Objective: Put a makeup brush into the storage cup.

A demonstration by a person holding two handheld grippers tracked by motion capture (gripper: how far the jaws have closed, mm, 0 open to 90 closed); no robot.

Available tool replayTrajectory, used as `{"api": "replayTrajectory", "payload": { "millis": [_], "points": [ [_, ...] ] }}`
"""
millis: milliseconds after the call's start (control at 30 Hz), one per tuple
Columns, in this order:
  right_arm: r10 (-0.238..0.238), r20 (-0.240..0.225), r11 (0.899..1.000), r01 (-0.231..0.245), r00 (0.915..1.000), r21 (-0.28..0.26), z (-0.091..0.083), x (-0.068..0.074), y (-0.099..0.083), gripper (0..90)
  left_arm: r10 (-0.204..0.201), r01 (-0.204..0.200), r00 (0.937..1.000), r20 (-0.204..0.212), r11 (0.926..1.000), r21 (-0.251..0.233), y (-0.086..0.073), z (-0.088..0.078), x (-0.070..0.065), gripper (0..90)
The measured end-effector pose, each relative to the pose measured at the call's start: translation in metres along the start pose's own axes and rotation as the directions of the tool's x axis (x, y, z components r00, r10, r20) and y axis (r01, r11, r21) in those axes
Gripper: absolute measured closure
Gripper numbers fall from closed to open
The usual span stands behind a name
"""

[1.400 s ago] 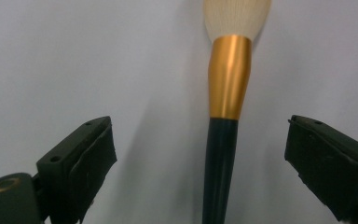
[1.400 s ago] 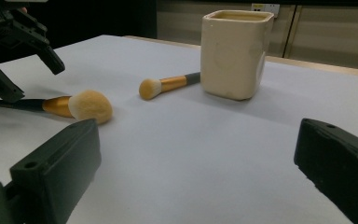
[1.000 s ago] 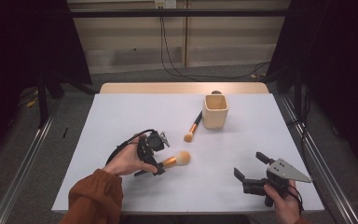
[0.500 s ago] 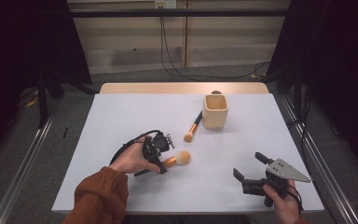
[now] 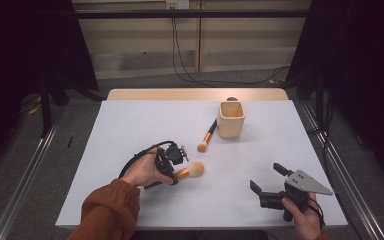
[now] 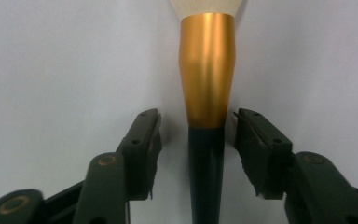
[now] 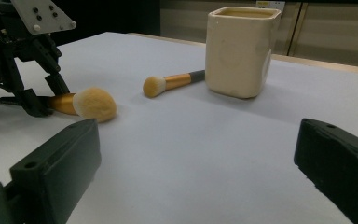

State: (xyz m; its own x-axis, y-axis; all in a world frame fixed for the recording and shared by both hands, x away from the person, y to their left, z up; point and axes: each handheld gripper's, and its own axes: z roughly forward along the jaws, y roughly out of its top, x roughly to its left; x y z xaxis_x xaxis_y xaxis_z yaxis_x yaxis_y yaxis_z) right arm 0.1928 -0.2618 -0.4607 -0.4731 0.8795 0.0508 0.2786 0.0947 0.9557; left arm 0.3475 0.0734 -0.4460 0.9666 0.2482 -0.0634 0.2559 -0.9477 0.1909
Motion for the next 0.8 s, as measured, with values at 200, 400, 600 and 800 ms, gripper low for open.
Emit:
{"api": "replayTrajectory", "payload": {
  "millis": [200, 400, 600, 800],
  "points": [
    [0.005, 0.002, 1.0, -0.005, 1.0, 0.0, -0.0001, -0.0004, 0.0, 0.3, -0.01, 0.01, 0.9999, 0.01, 0.9999, -0.005, 0.0, -0.0005, -0.0007, 73.4],
    [0.014, 0.004, 1.0, -0.014, 0.9999, -0.004, 0.0, -0.0013, 0.0, 0.3, -0.011, 0.011, 0.9999, 0.012, 0.9999, -0.006, -0.0007, -0.0013, 0.0, 74.0],
    [0.015, 0.001, 1.0, -0.015, 0.9999, -0.006, -0.0009, -0.0025, -0.0001, 0.1, -0.04, 0.04, 0.9991, 0.012, 0.9985, -0.037, -0.0025, -0.0004, 0.0, 74.1],
    [0.029, 0.004, 1.0, -0.029, 0.9996, -0.011, -0.0013, -0.0035, -0.0003, 0.2, -0.036, 0.037, 0.9988, 0.033, 0.9988, -0.033, -0.0037, -0.0022, 0.0036, 74.1]
  ]
}}
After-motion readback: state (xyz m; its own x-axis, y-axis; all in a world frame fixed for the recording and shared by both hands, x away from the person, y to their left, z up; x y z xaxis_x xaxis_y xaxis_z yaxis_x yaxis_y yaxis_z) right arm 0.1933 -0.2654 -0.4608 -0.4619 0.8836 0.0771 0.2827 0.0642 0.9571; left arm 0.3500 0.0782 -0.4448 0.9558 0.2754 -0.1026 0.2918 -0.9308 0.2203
